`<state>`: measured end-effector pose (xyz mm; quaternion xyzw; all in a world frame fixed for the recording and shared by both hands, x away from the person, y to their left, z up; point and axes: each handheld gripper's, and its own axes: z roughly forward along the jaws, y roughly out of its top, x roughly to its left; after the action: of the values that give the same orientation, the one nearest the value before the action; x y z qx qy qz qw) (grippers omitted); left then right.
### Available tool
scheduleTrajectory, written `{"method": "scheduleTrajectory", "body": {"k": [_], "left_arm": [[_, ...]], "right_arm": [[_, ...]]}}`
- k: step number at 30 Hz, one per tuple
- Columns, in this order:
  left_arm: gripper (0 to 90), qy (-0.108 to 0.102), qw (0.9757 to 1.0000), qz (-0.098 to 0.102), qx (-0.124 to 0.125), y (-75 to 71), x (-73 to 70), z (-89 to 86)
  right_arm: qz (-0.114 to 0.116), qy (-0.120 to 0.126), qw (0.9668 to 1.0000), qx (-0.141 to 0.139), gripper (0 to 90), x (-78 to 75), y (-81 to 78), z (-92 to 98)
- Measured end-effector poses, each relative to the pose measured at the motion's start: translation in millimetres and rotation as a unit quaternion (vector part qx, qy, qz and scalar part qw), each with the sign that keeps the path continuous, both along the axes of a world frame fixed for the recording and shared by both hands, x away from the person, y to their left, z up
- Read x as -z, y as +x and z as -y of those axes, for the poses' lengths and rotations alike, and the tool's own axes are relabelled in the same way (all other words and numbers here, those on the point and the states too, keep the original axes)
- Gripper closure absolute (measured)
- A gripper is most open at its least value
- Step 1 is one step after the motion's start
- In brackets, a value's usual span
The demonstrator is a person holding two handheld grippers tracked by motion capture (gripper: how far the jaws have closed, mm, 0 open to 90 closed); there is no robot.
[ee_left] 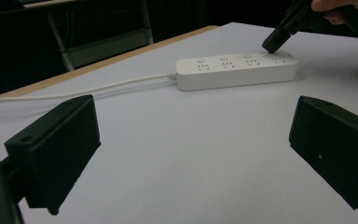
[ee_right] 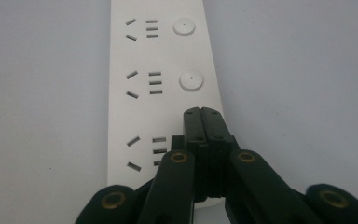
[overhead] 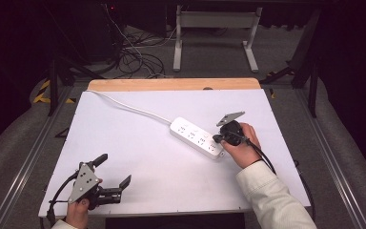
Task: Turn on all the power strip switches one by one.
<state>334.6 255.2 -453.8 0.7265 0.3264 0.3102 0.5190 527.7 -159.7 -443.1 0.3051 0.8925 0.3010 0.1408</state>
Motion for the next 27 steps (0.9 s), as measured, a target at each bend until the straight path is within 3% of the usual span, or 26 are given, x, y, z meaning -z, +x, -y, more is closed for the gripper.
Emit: {"method": "scheduleTrajectory", "body": {"k": [27], "left_arm": [[2.1, -0.001, 1.0, -0.002, 0.0, -0.6, 0.2, 0.2]], "right_arm": [[-0.005, 0.005, 0.9998, 0.018, 90.0, 3.8, -1.1, -0.5]]}}
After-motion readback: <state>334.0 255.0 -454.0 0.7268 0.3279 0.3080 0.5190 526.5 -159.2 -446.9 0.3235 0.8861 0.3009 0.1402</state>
